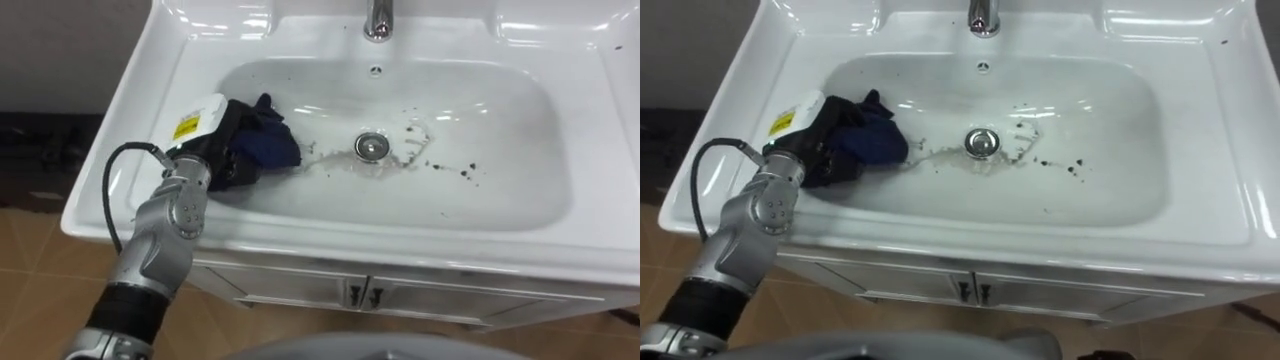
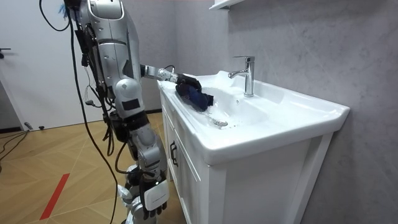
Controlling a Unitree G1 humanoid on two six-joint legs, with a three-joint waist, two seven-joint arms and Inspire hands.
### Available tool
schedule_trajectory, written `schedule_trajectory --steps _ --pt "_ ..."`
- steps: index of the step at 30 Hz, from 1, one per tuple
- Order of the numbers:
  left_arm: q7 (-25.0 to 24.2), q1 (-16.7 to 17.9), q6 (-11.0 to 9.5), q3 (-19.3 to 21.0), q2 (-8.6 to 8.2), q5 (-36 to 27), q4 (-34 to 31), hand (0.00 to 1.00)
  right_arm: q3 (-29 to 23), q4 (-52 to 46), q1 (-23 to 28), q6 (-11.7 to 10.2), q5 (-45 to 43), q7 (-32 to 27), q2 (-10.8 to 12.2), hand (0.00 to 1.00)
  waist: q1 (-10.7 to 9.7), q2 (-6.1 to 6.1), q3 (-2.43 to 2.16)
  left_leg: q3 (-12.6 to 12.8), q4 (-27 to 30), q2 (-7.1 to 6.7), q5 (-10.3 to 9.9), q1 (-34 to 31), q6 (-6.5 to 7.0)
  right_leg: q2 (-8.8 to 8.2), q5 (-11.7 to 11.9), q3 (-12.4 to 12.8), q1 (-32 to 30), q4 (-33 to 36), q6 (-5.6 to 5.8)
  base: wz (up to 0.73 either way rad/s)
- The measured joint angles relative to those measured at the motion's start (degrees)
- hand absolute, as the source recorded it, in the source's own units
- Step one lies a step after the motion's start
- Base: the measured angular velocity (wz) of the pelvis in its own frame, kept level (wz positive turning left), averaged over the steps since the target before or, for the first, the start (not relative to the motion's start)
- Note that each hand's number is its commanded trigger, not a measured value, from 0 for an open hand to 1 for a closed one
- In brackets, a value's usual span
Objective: Wipe basin
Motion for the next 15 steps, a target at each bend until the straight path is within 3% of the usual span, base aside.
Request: schedule_trajectory --steps 6,9,15 --pt "-1.8 0.0 0.7 0.0 -0.02 1.6 0.8 1.0 -0.2 -1.4 0.3 0.9 -0.4 0.0 0.0 0.0 -1.0 0.42 -0.04 0.0 0.2 0.02 0.0 0.1 0.0 0.05 0.0 0.1 -0.1 0.6 0.0 0.0" --pt "-2.8 0.0 0.8 -0.5 -0.02 3.8 0.7 1.0 -0.2 -1.5 0.5 0.9 -0.3 0.0 0.0 0.0 -1.2 0.49 0.14 0.1 0.1 0.23 0.0 0.1 0.0 -0.03 0.0 0.0 -0.2 0.5 0.0 0.0" --pt "-4.2 -0.1 1.7 -2.6 0.02 5.1 0.6 1.0 0.0 -1.4 0.4 0.9 -0.1 -0.4 -0.7 0.0 -1.2 1.51 0.09 0.8 -0.2 0.28 0.0 -0.1 0.01 -0.1 0.0 0.3 -0.9 0.6 0.0 -0.06"
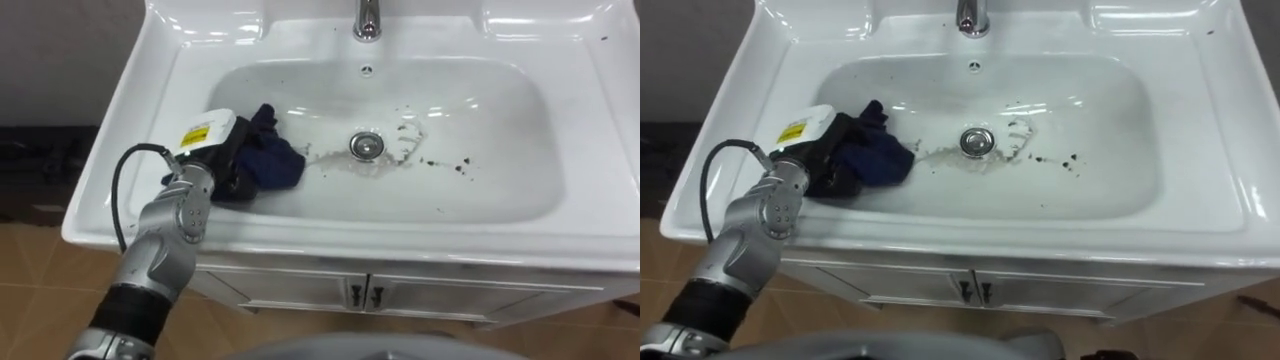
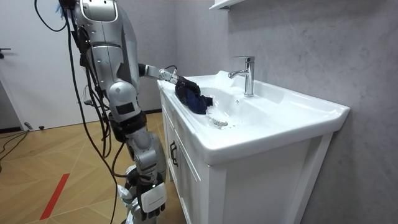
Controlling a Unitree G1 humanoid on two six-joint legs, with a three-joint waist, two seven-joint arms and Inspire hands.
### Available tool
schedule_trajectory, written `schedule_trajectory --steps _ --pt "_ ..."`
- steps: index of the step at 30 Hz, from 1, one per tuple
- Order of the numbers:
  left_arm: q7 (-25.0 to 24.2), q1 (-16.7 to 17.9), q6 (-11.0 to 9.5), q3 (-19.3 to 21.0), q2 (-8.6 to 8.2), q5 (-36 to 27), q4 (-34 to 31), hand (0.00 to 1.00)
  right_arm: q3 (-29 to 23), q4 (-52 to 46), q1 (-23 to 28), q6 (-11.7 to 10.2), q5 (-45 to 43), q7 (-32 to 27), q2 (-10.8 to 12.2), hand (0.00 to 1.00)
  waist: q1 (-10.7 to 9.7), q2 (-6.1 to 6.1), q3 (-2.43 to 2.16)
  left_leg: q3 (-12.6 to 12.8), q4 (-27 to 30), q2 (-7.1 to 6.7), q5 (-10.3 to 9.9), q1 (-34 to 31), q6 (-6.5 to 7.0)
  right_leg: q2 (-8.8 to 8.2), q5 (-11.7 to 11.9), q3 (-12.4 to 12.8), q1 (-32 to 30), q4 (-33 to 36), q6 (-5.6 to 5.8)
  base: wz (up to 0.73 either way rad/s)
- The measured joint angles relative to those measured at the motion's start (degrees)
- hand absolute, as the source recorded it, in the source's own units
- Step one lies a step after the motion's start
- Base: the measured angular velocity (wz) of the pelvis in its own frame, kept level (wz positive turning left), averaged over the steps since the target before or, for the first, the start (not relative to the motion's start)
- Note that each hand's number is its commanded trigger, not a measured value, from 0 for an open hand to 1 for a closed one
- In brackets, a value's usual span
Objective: Wipe basin
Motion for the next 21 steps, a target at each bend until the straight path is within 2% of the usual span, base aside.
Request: schedule_trajectory --steps 7,10,16,21 --pt "-3.5 -1.2 1.1 -2.3 0.37 0.0 -0.7 1.0 0.2 0.7 -0.6 0.0 0.2 -0.5 -0.1 0.0 -0.2 0.31 0.26 0.3 -0.1 0.05 0.0 -0.1 0.0 0.03 0.0 0.1 -0.1 -0.1 0.0 0.0" --pt "-4.8 -1.2 1.4 -3.2 0.58 1.2 -1.4 1.0 0.3 0.7 -1.1 0.0 -0.2 -0.5 -0.1 0.0 -0.9 0.4 0.49 0.2 -0.1 0.03 0.0 -0.2 0.0 0.02 0.0 0.0 -0.2 -0.1 0.0 0.0" --pt "-7.8 -2.0 1.8 -5.8 1.89 4.5 -3.3 1.0 0.5 1.0 -2.1 -0.1 0.0 -0.5 -0.3 0.0 -3.2 0.72 0.49 -1.0 0.3 -0.08 0.0 -1.6 0.03 0.01 0.0 -0.3 -1.1 -0.1 0.0 0.08" --pt "-11.3 -4.1 2.3 -7.6 2.39 4.5 -3.3 1.0 0.4 2.4 -3.2 -0.1 0.3 -0.5 -0.9 0.0 -4.3 1.94 0.66 -1.0 1.2 -0.26 0.0 -2.4 0.06 -0.13 0.0 -0.8 -1.4 0.0 0.0 0.04"
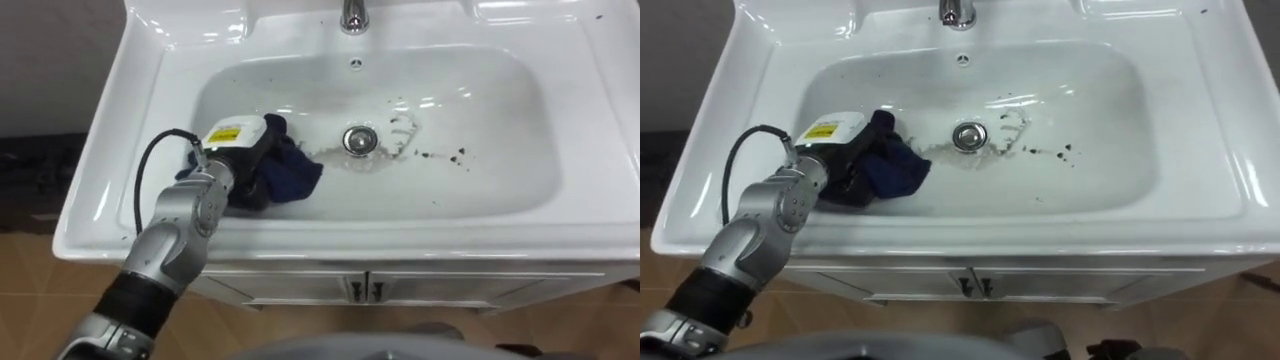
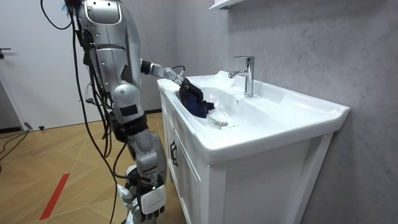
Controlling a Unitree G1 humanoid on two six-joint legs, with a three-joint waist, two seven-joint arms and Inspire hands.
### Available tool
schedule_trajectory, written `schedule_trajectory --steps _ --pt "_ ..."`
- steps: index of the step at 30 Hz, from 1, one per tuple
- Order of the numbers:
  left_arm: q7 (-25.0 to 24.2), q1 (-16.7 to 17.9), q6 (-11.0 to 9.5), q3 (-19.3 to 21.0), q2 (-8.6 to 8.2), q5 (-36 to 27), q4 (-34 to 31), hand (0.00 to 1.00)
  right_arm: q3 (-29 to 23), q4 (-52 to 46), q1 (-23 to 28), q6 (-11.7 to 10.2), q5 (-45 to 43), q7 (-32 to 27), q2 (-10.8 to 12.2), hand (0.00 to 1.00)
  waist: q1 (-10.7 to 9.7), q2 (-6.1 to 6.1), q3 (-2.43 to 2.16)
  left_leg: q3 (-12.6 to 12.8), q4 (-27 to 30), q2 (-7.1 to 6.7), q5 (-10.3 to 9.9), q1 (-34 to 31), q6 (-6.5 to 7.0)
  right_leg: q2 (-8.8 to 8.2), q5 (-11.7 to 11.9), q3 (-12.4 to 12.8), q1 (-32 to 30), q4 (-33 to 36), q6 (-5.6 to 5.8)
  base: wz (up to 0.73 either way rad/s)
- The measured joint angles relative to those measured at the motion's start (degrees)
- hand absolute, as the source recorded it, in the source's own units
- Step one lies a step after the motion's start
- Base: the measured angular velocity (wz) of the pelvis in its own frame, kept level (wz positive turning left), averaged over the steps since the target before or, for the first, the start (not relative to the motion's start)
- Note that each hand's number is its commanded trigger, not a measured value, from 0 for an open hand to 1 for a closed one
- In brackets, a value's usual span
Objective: Wipe basin
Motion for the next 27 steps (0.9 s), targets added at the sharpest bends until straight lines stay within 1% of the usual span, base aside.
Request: schedule_trajectory --steps 3,7,10,13,14,15,18,19,21,22,23,25,27 --pt "-1.6 -0.8 0.1 -0.1 0.0 -0.1 0.4 1.0 0.0 -0.2 0.0 -0.1 0.3 0.0 -0.5 0.0 -0.2 0.72 0.04 0.0 0.0 0.01 0.0 -0.2 0.0 0.0 0.0 0.0 -0.2 0.0 0.0 0.0" --pt "-2.5 -2.2 0.1 -0.6 0.0 -0.1 1.9 1.0 0.0 -0.2 0.3 0.0 0.9 -0.1 -0.7 0.0 -0.4 1.09 -0.01 0.0 -0.1 -0.02 0.0 -0.3 -0.01 0.07 0.0 -0.1 -0.3 0.0 -0.01 0.0" --pt "-2.4 -3.6 0.0 -1.0 -0.06 -0.9 4.9 1.0 -0.4 -0.1 0.2 0.0 0.9 -0.3 -0.8 0.0 -0.8 1.16 -0.04 0.2 -0.3 0.11 0.0 0.0 -0.01 0.07 0.0 0.2 -0.3 0.1 -0.01 -0.04" --pt "-1.2 -6.2 -0.1 -2.3 -0.24 -3.4 9.9 1.0 -0.4 -0.2 0.1 0.1 0.9 -0.4 -1.0 0.0 -1.8 1.5 -0.09 0.5 -0.4 0.11 0.0 0.6 0.0 -0.02 0.0 0.3 0.3 0.2 -0.01 -0.03" --pt "-0.8 -7.8 -0.2 -3.2 -0.46 -3.6 12.1 1.0 -0.4 -0.2 0.1 0.1 0.9 -0.4 -1.2 0.0 -1.8 1.76 0.02 0.8 -0.4 0.1 0.1 0.9 0.08 -0.07 0.0 0.4 0.4 0.2 -0.01 -0.09" --pt "-0.3 -8.8 -0.2 -3.8 -0.84 -3.6 14.0 1.0 -0.4 -0.2 0.1 0.1 0.9 -0.6 -1.4 0.0 -2.0 2.15 0.02 1.0 -0.5 0.05 0.1 1.0 0.15 -0.12 0.0 0.7 0.5 0.3 -0.01 -0.11" --pt "-0.3 -10.4 -0.3 -4.5 -1.29 -3.6 16.9 1.0 -0.4 -0.1 0.0 0.1 0.7 -1.1 -1.8 0.0 -2.8 2.96 0.0 1.6 -0.9 0.0 0.3 1.5 0.32 -0.23 0.0 1.1 0.5 0.3 -0.02 -0.1" --pt "-0.3 -10.8 -0.3 -4.6 -1.29 -3.6 17.8 1.0 -0.4 -0.1 0.0 0.1 0.7 -1.3 -1.8 0.0 -3.5 3.21 0.04 1.6 -1.0 -0.09 0.4 1.4 0.36 -0.34 -0.2 1.1 0.4 0.3 -0.1 0.0" --pt "-0.3 -12.1 -0.1 -5.4 -1.4 -3.6 18.8 1.0 -0.5 -0.1 -0.1 0.2 0.6 -1.5 -1.9 0.0 -4.2 3.27 0.06 2.0 -1.0 -0.22 0.7 1.1 0.51 -0.92 -1.0 0.8 -1.0 1.4 -0.06 0.0" --pt "-0.3 -12.2 0.0 -5.4 -1.45 -3.6 19.2 1.0 -0.4 -0.1 -0.3 0.2 0.5 -1.5 -1.9 0.0 -4.3 3.27 0.06 2.1 -0.9 -0.27 0.7 0.9 0.54 -1.02 -1.3 0.8 -1.4 2.1 -0.03 -0.04" --pt "-0.2 -12.5 0.1 -5.6 -1.74 -3.7 19.5 1.0 -0.4 0.3 -0.9 0.2 0.6 -1.5 -2.0 0.0 -4.9 3.27 0.06 2.3 -0.9 -0.34 0.8 0.7 0.6 -1.19 -1.6 0.9 -2.1 3.0 0.0 -0.05" --pt "0.0 -14.0 0.5 -6.7 -2.27 -4.7 21.1 1.0 -0.4 0.4 -1.4 0.2 0.9 -1.5 -2.3 0.0 -5.2 3.29 0.05 2.5 -0.8 -0.38 0.8 0.4 0.64 -1.27 -1.7 1.0 -2.6 3.3 0.01 -0.02" --pt "0.0 -16.6 0.5 -7.8 -3.19 -5.3 23.7 1.0 -0.4 1.1 -2.6 0.2 0.9 -1.5 -2.6 0.0 -5.8 3.26 0.06 2.5 -0.9 -0.43 1.0 -0.1 0.74 -1.35 -1.7 0.9 -3.1 3.3 0.01 0.0"
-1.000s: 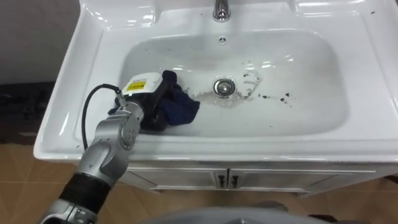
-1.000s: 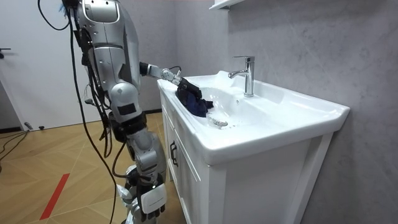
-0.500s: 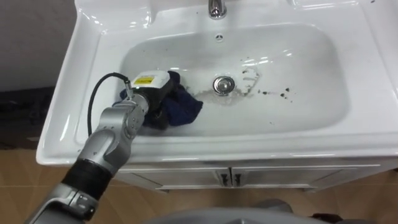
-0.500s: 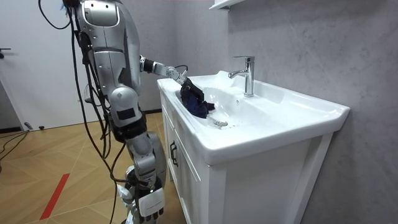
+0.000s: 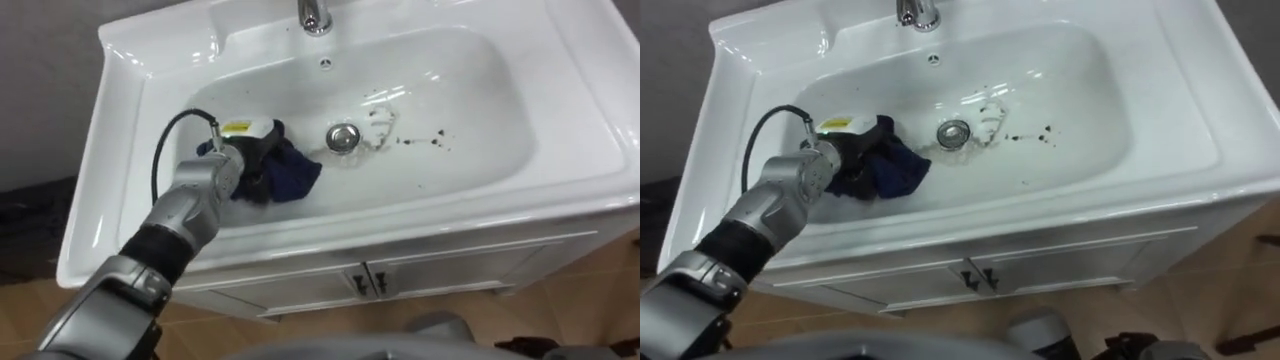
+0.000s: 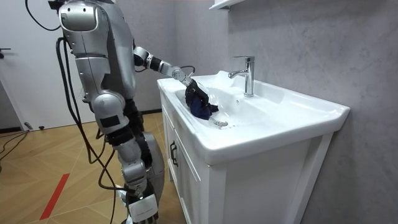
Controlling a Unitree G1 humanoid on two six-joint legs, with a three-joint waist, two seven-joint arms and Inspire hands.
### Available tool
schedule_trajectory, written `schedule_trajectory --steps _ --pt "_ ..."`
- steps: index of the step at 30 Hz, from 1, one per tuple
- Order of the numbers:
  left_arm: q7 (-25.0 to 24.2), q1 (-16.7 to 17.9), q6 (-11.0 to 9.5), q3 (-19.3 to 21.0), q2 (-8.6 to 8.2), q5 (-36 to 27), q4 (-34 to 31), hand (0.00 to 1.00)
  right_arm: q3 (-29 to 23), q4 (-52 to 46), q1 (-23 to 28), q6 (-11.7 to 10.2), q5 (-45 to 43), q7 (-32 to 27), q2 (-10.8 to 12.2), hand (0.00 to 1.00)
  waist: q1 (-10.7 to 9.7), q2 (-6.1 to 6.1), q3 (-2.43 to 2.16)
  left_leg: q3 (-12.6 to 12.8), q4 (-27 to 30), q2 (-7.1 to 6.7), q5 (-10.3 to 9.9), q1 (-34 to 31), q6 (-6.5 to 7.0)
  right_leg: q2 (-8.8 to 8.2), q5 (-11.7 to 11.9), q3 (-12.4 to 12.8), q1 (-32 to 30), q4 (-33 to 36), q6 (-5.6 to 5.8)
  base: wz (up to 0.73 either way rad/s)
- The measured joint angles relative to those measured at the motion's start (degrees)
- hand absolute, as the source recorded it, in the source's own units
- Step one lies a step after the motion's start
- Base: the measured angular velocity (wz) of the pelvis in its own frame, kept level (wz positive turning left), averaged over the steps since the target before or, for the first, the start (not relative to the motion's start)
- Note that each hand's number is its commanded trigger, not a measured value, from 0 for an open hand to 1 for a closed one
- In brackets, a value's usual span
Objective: Wipe basin
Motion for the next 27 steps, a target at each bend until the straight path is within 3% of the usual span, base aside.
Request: schedule_trajectory --steps 8,11,14,22,27 --pt "2.9 -5.5 0.0 -1.1 -2.28 -2.1 5.0 1.0 -0.3 1.2 -3.3 0.6 3.7 -1.1 -0.2 0.0 -2.3 0.25 0.15 0.6 1.3 -0.18 0.1 -3.2 0.08 -0.31 -0.8 1.3 -4.7 3.2 0.07 -0.04" --pt "4.5 -7.6 -0.1 -1.4 -3.47 -4.7 8.0 1.0 -0.3 1.2 -3.3 0.8 6.0 -1.1 -0.6 0.0 -2.8 0.75 0.46 0.8 1.4 -0.43 0.1 -3.6 0.11 -0.62 -1.3 1.5 -5.4 3.8 0.15 -0.02" --pt "6.1 -7.9 -0.1 -1.4 -3.97 -7.2 8.6 1.0 0.0 1.1 -3.5 1.0 8.0 -1.3 -0.7 0.0 -2.5 0.86 0.53 2.2 1.2 -0.58 0.1 -3.7 0.12 -0.92 -2.5 3.2 -7.2 6.0 0.14 -0.17" --pt "10.6 -9.1 -0.8 -1.0 -4.89 -10.2 9.0 1.0 1.2 1.6 -4.5 1.0 12.8 -1.5 -0.9 0.0 -2.4 0.64 0.7 3.6 1.0 -0.85 0.9 -6.4 0.35 -1.76 -2.9 3.3 -11.8 8.9 -0.1 -0.05" --pt "12.7 -10.9 -2.2 -1.0 -6.14 -13.6 10.1 1.0 3.1 2.0 -5.1 0.2 15.1 -1.8 -0.7 0.0 -2.6 -0.24 1.27 3.7 1.6 -0.93 1.1 -7.9 0.45 -2.39 -3.0 3.1 -13.4 9.8 -0.13 0.02"
